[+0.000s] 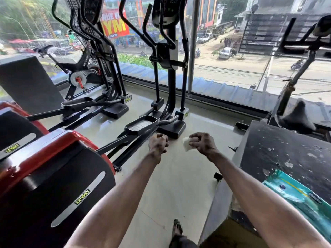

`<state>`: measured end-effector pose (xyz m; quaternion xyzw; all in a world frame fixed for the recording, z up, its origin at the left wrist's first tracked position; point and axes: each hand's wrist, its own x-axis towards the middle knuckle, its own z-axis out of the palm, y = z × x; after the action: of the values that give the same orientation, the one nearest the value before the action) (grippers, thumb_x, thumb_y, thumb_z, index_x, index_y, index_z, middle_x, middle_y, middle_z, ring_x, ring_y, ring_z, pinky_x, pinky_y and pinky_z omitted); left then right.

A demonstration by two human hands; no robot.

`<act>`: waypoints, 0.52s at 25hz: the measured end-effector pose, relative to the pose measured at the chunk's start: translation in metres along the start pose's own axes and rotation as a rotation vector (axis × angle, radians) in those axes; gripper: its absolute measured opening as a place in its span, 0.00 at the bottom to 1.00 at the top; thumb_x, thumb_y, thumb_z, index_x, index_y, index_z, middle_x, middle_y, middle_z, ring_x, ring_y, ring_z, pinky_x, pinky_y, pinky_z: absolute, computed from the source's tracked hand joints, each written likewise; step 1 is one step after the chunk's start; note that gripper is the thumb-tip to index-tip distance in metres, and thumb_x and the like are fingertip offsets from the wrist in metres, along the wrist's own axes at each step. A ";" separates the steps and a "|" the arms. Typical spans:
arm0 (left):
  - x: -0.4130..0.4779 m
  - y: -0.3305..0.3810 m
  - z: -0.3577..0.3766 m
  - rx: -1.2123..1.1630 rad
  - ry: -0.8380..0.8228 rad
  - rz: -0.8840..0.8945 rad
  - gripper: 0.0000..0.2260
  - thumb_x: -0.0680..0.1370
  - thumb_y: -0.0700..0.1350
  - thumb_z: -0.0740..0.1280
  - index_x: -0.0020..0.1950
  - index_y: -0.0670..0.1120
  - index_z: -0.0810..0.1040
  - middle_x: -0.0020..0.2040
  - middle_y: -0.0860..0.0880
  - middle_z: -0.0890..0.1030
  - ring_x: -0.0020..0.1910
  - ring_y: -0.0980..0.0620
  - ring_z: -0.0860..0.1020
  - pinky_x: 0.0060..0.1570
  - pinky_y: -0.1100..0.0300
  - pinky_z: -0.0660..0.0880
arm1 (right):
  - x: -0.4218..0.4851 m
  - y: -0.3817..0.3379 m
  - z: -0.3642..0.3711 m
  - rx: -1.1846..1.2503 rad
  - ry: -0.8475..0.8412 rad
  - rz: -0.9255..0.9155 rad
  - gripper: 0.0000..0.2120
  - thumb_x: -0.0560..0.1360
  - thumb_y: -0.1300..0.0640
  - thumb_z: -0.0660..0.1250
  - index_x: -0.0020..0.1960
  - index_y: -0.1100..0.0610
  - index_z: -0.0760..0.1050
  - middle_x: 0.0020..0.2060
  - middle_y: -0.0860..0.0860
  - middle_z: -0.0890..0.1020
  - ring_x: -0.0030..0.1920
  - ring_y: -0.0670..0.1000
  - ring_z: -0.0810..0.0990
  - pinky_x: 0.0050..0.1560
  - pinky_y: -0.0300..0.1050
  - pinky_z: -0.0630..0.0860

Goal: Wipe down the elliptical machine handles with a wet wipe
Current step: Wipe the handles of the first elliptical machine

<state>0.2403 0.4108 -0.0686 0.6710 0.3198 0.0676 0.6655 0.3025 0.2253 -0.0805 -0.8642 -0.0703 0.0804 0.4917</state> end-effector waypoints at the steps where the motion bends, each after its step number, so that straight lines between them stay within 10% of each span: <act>1: 0.023 0.010 0.005 0.020 -0.012 0.012 0.05 0.79 0.41 0.62 0.45 0.49 0.74 0.43 0.48 0.81 0.42 0.49 0.80 0.42 0.54 0.74 | 0.024 -0.002 0.001 -0.029 0.012 -0.025 0.12 0.70 0.65 0.75 0.53 0.60 0.84 0.47 0.57 0.86 0.49 0.52 0.82 0.54 0.47 0.80; 6: 0.155 0.076 0.046 0.141 -0.079 0.070 0.03 0.78 0.42 0.63 0.46 0.48 0.76 0.41 0.46 0.82 0.39 0.48 0.79 0.37 0.55 0.74 | 0.168 -0.015 -0.007 -0.049 0.121 -0.064 0.11 0.71 0.60 0.77 0.52 0.61 0.85 0.51 0.53 0.78 0.55 0.46 0.73 0.62 0.42 0.71; 13: 0.305 0.177 0.110 0.164 -0.140 0.155 0.03 0.78 0.40 0.63 0.47 0.45 0.77 0.36 0.48 0.80 0.32 0.51 0.75 0.25 0.64 0.67 | 0.339 -0.055 -0.030 0.258 0.217 0.089 0.12 0.61 0.45 0.77 0.38 0.52 0.83 0.39 0.53 0.86 0.43 0.55 0.86 0.47 0.59 0.84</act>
<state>0.5970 0.4922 -0.0168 0.7488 0.2243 0.0454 0.6220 0.6379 0.2965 -0.0417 -0.7999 0.0323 0.0167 0.5991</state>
